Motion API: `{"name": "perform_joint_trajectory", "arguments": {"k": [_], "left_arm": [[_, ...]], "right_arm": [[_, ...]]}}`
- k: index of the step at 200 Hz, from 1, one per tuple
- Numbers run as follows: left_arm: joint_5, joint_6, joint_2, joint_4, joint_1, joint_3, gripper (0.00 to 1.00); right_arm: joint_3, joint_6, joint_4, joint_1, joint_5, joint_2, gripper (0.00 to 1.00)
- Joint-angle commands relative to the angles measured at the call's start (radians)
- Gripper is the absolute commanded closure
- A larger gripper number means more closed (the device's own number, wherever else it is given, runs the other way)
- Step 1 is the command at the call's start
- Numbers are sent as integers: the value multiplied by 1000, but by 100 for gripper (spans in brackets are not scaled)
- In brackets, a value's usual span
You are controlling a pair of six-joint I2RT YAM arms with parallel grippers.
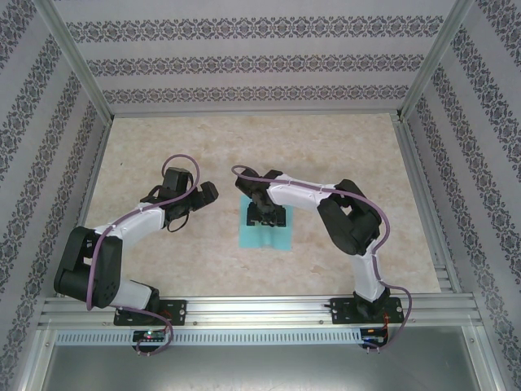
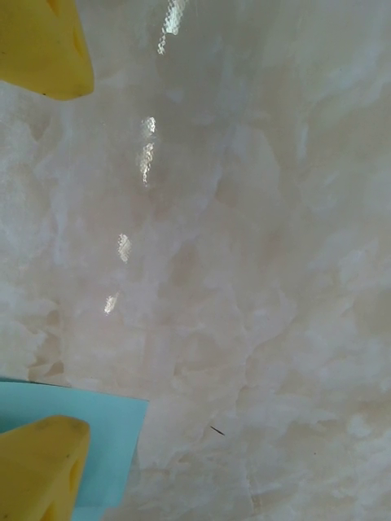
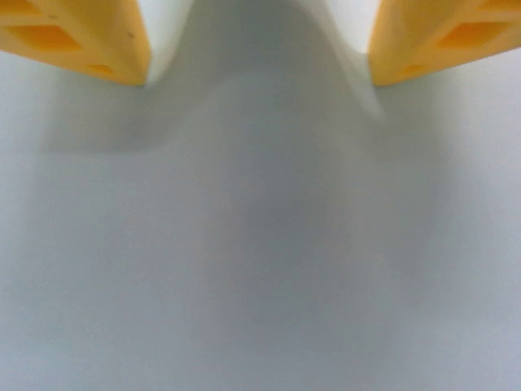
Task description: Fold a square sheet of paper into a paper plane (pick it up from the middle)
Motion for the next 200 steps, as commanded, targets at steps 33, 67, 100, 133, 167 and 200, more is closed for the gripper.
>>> {"name": "perform_joint_trajectory", "arguments": {"k": [33,67,100,133,167,200], "left_arm": [[72,-20,1,20,15,-23,3],[185,-39,21,99,13,-35,12],[295,-71,19,196,14,-51,20],[378,-111,10,308,8,-69,26],[374,-120,11,336,-18,-70,29],[351,-124,43,341,-61,-61,33]], "right_arm": [[-74,-8,171,-26,-10,-101,57],[-166,1,306,-59,-74,-191,75],[-286,-13,546,-94,-229,-316,78],[-383,6,805,-122,-423,-388,77],[-433,14,871,-139,-459,-346,76],[-440,-23,837,-144,-428,-276,76]]}}
